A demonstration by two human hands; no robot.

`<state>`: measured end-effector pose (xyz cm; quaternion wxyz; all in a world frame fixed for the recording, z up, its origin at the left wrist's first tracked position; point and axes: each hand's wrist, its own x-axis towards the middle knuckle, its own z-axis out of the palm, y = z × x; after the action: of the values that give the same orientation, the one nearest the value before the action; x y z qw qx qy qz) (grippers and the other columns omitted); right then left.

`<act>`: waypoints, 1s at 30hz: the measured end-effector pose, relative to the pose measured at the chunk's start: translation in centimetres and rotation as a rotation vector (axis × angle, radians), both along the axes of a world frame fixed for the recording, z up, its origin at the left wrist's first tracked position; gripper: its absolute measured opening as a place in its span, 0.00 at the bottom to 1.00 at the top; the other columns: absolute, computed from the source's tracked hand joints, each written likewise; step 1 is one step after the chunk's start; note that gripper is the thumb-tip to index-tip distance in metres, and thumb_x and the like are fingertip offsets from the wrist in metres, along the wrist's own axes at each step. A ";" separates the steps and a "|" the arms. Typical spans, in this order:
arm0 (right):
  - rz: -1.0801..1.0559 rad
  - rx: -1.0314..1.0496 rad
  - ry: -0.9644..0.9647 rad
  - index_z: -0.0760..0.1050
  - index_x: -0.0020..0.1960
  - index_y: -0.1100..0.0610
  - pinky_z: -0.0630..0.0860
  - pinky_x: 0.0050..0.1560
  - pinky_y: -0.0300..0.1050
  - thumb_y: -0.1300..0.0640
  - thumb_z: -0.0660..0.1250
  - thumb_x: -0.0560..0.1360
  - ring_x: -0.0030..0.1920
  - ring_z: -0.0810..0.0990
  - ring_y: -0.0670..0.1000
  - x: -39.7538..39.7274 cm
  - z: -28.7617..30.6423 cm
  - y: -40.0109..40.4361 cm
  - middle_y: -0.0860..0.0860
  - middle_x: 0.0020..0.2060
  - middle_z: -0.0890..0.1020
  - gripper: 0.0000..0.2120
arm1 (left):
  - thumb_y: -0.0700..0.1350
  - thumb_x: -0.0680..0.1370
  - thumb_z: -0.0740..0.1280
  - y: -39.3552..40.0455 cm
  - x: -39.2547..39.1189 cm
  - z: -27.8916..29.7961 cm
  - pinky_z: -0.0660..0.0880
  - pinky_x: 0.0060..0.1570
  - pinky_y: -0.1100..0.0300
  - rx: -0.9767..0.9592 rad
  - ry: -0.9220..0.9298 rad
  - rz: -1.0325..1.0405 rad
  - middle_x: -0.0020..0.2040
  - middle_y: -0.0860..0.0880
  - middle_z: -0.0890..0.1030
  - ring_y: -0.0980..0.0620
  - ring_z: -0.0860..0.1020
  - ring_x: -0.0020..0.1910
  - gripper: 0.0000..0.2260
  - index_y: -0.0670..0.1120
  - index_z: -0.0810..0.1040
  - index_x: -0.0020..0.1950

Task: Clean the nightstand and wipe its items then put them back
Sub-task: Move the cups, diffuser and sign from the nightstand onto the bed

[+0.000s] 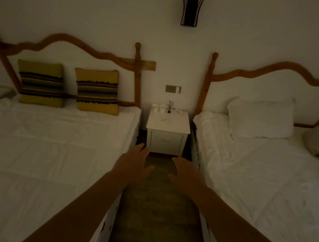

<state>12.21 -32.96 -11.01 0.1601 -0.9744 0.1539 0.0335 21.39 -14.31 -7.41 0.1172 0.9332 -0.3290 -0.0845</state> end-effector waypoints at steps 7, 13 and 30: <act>-0.017 0.024 -0.016 0.56 0.74 0.49 0.64 0.69 0.55 0.42 0.62 0.76 0.72 0.62 0.56 15.2 -1.7 -7.4 0.52 0.73 0.63 0.31 | 0.61 0.77 0.60 -7.7 14.4 -1.4 0.56 0.72 0.48 -0.022 0.026 0.006 0.78 0.48 0.51 0.47 0.52 0.76 0.34 0.50 0.51 0.77; 0.027 0.035 -0.014 0.57 0.74 0.49 0.64 0.70 0.55 0.46 0.63 0.77 0.71 0.63 0.55 28.0 -4.1 -15.5 0.51 0.73 0.63 0.29 | 0.59 0.77 0.62 -15.5 26.2 -4.2 0.59 0.71 0.49 -0.035 0.018 0.016 0.77 0.46 0.54 0.46 0.55 0.75 0.33 0.49 0.52 0.77; 0.069 0.013 0.040 0.58 0.74 0.50 0.66 0.65 0.54 0.45 0.62 0.76 0.69 0.65 0.55 59.9 -9.8 -30.6 0.50 0.72 0.65 0.29 | 0.58 0.76 0.63 -30.2 58.6 -9.8 0.62 0.66 0.50 -0.065 0.126 0.020 0.75 0.44 0.60 0.44 0.60 0.72 0.31 0.48 0.58 0.75</act>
<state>72.06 -63.55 -20.78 0.1622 -0.9772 0.1232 0.0595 79.98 -44.51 -17.25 0.1689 0.9250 -0.3140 -0.1312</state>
